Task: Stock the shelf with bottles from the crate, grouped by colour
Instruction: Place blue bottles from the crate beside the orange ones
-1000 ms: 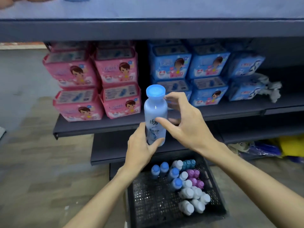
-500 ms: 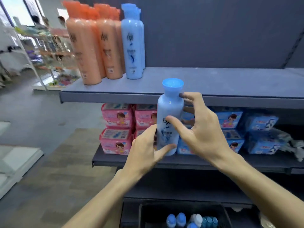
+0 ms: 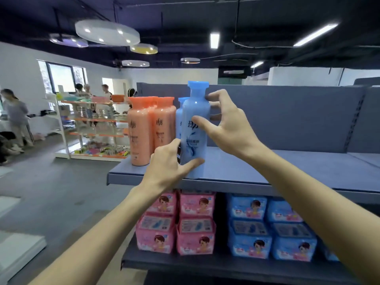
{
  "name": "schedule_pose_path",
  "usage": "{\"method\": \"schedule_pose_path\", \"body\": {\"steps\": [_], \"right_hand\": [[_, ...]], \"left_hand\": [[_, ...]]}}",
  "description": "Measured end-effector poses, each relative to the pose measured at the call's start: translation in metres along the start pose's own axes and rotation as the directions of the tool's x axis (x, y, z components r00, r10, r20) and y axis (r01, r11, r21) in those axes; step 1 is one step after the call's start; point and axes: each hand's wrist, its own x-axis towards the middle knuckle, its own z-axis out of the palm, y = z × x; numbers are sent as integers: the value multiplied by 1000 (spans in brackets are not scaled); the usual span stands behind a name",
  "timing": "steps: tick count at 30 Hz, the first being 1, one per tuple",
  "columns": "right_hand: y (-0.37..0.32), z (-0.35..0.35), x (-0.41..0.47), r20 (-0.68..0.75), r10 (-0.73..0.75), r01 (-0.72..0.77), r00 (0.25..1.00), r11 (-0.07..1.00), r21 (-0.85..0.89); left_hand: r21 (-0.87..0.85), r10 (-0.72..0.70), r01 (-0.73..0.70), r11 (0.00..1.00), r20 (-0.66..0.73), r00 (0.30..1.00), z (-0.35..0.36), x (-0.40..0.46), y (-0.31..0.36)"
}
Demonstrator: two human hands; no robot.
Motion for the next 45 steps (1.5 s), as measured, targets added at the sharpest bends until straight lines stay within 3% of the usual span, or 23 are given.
{"method": "schedule_pose_path", "body": {"steps": [15,28,39,45], "right_hand": [[28,43,34,103,73,-52,992,979,-195],[75,89,58,100,155,-126,983,960,-249],[95,102,68,59,134,-117,989,967,-228],[82,101,65,64,197,-175,978,950,-259]], "left_hand": [[110,-115,109,988,46,992,12,26,-35],[93,-268,259,961,94,959,40,49,-67],[78,-265,258,963,95,960,50,59,-82],[84,-295,287,954,118,948,47,56,-74]]}}
